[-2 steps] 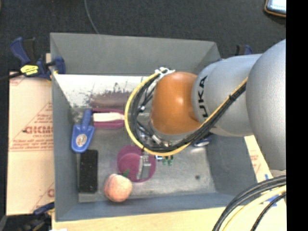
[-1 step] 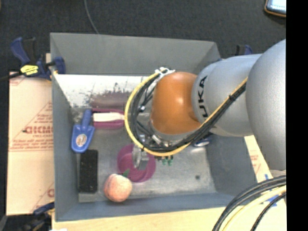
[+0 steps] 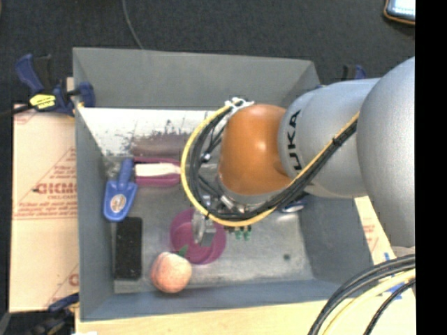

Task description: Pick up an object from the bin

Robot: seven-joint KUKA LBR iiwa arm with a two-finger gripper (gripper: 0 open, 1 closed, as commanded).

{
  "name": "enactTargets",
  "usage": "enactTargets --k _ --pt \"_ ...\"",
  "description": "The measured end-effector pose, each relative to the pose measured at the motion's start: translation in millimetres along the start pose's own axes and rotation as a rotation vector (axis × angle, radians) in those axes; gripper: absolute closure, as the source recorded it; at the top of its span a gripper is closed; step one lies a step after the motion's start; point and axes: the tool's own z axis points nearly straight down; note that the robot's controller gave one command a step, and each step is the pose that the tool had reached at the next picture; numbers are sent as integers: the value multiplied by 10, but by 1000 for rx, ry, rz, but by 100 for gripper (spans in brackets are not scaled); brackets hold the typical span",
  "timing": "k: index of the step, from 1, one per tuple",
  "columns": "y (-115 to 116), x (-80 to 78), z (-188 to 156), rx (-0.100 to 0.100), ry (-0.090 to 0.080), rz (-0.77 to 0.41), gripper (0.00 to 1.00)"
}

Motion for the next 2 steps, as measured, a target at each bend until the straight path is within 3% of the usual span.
enactTargets --k 1,2 --pt "-21 -570 469 -1 -3 10 0" --pt "-20 -571 465 -1 -4 10 0"
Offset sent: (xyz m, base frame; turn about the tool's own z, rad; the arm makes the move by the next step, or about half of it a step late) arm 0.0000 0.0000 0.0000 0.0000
